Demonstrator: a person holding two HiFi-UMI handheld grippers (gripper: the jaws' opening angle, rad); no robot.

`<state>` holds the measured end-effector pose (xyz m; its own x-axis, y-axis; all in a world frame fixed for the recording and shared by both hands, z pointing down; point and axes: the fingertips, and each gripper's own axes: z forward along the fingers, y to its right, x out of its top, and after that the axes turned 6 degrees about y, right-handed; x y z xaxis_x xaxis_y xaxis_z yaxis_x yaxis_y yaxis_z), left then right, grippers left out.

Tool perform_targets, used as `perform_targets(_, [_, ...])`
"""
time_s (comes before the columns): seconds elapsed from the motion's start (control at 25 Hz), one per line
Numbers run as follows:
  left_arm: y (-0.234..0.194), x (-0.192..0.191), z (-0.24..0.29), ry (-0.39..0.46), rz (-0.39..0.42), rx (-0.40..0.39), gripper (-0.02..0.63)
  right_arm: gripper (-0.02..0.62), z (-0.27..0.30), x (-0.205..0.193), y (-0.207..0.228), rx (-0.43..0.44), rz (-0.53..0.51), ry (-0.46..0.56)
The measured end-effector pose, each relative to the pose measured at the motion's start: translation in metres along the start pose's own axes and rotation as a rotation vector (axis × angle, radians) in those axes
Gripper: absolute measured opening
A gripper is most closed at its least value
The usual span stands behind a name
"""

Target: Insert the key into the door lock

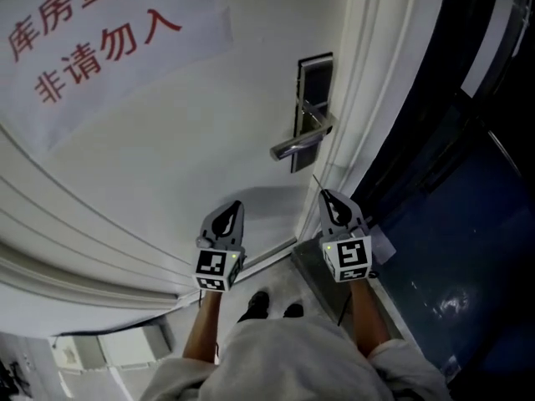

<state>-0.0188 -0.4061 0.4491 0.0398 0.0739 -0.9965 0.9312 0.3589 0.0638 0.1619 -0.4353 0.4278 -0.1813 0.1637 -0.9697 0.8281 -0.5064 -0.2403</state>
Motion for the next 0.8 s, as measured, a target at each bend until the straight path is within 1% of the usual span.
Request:
perform_targets(0.2, [-0.009,0.004,-0.007,0.007,0.005,0.025,0.018,0.029,0.007,0.006,-0.001,0.022,-0.056,0.005])
perform_targets(0.28, [-0.008,0.003,-0.006,0.007,0.004,0.021,0.018,0.029,0.01,0.012,0.003,0.025,-0.094,0.012])
perform_targets(0.36, [-0.006,0.003,-0.003,0.008,0.001,0.014,0.018,0.029,0.013,0.021,0.008,0.027,-0.156,0.021])
perform_targets(0.44, [-0.004,0.002,0.0,0.008,-0.001,0.003,0.018,0.029,0.018,0.027,0.013,0.026,-0.264,0.019])
perform_targets(0.6, [0.0,0.003,0.005,0.011,0.0,-0.018,0.018,0.029,0.027,0.034,0.019,0.029,-0.553,-0.018])
perform_targets(0.8, [-0.001,0.004,0.009,0.016,-0.001,-0.024,0.018,0.029,0.035,0.039,0.021,0.043,-0.792,-0.042])
